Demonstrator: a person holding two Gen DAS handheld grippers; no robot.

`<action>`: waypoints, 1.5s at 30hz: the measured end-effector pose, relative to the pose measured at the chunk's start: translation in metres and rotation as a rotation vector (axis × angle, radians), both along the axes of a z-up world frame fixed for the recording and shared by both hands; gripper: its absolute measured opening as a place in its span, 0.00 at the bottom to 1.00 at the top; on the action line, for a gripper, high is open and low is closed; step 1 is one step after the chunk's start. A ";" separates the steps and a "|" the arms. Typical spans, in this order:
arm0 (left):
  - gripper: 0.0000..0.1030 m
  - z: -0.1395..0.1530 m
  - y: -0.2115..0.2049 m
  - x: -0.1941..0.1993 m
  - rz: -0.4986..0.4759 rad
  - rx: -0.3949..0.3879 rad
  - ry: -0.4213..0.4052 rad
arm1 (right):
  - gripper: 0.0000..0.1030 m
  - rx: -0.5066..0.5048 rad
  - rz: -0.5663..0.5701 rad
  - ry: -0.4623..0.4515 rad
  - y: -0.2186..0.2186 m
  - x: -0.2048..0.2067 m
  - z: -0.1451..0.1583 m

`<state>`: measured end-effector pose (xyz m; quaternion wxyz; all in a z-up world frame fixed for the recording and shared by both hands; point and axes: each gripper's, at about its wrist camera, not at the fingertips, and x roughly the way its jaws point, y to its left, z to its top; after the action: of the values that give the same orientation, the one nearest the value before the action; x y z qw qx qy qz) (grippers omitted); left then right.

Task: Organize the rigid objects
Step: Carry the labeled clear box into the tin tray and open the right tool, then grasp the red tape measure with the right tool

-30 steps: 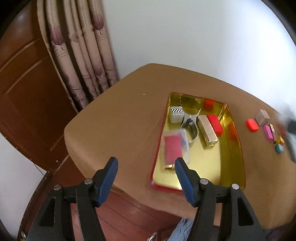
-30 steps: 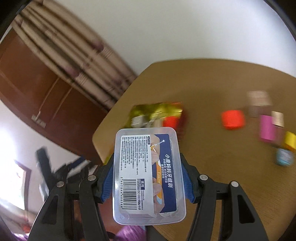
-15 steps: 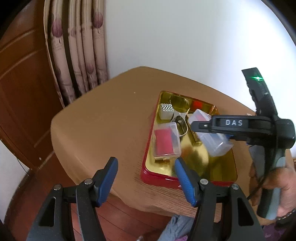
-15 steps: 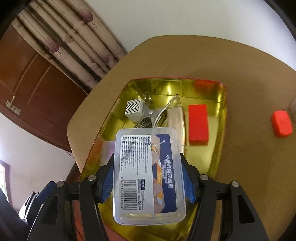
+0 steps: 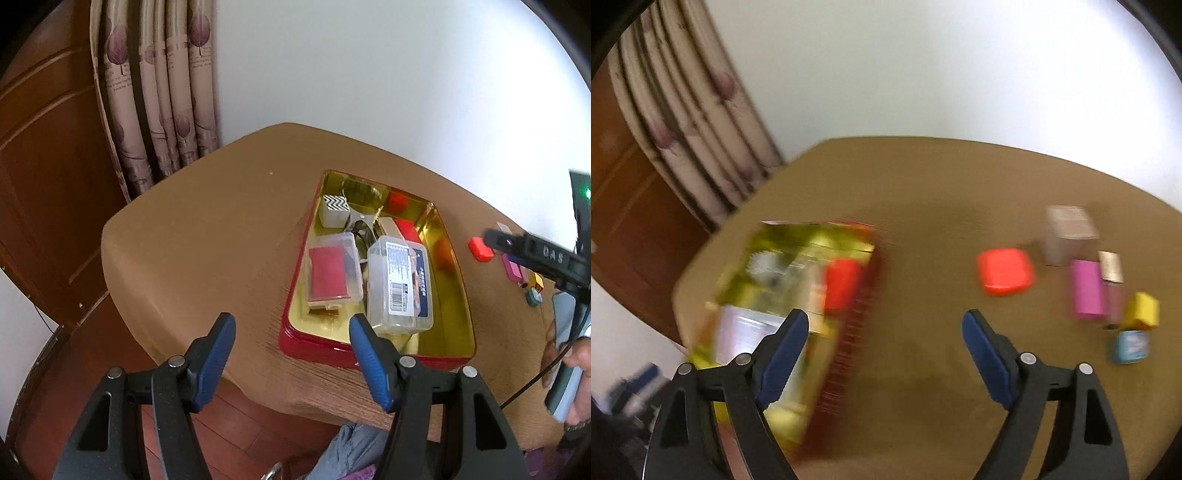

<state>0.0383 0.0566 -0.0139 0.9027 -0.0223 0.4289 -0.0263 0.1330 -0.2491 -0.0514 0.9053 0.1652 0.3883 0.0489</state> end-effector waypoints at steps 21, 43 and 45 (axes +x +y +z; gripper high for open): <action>0.64 -0.020 -0.003 0.009 -0.032 -0.024 0.082 | 0.78 -0.053 -0.026 0.042 -0.057 0.035 -0.058; 0.64 -0.009 -0.008 0.001 -0.042 0.009 0.017 | 0.42 -0.220 -0.055 0.100 -0.073 -0.075 -0.078; 0.64 -0.004 -0.011 -0.003 -0.060 -0.002 -0.007 | 0.42 -0.245 -0.114 0.118 -0.098 -0.114 -0.081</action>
<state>0.0351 0.0461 -0.0184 0.9030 -0.0103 0.4262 -0.0537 0.0192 -0.3474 -0.1326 0.8955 0.0781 0.4339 -0.0602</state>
